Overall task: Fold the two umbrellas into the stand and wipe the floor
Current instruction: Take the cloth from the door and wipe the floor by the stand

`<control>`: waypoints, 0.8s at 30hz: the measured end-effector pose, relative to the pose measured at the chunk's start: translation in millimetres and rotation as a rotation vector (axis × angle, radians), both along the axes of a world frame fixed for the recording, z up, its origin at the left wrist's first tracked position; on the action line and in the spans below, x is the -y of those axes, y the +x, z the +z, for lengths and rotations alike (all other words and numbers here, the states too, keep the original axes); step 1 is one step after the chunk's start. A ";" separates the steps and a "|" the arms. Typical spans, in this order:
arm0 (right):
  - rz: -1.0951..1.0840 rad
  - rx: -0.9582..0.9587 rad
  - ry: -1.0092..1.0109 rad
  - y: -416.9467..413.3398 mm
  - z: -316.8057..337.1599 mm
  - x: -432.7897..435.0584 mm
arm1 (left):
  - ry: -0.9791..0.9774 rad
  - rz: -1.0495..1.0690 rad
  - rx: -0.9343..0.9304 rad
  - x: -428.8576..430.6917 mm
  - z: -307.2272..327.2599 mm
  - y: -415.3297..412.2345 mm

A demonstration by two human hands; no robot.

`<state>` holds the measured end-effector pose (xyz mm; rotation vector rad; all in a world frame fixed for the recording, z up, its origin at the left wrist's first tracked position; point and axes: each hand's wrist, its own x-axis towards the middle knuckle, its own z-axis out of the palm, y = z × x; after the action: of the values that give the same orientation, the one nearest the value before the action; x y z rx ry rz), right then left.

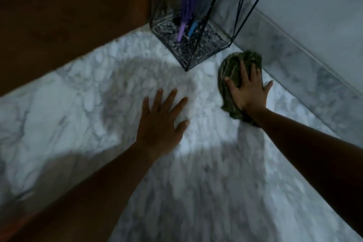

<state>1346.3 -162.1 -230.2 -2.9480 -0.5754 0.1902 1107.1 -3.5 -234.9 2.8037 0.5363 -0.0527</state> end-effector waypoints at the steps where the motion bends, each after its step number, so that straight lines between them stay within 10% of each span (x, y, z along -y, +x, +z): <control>1: -0.011 0.004 -0.007 11.0 -0.2 -2.9 | -0.009 -0.002 -0.013 -1.0 1.3 0.6; 10: 0.131 0.014 -0.037 -55.6 2.0 -25.5 | -0.164 -0.060 -0.146 -10.6 19.4 7.4; 15: 0.341 -0.017 -0.024 -147.2 6.4 -35.2 | -0.470 0.025 0.078 -38.5 37.7 -16.7; 24: 0.706 -0.006 0.029 -150.2 4.1 -110.9 | -0.233 0.179 -0.226 -108.5 40.0 -90.9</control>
<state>1196.0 -51.1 -226.2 -2.5816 -1.5715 0.2497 1016.3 105.0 -194.9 2.5269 0.7776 -0.3734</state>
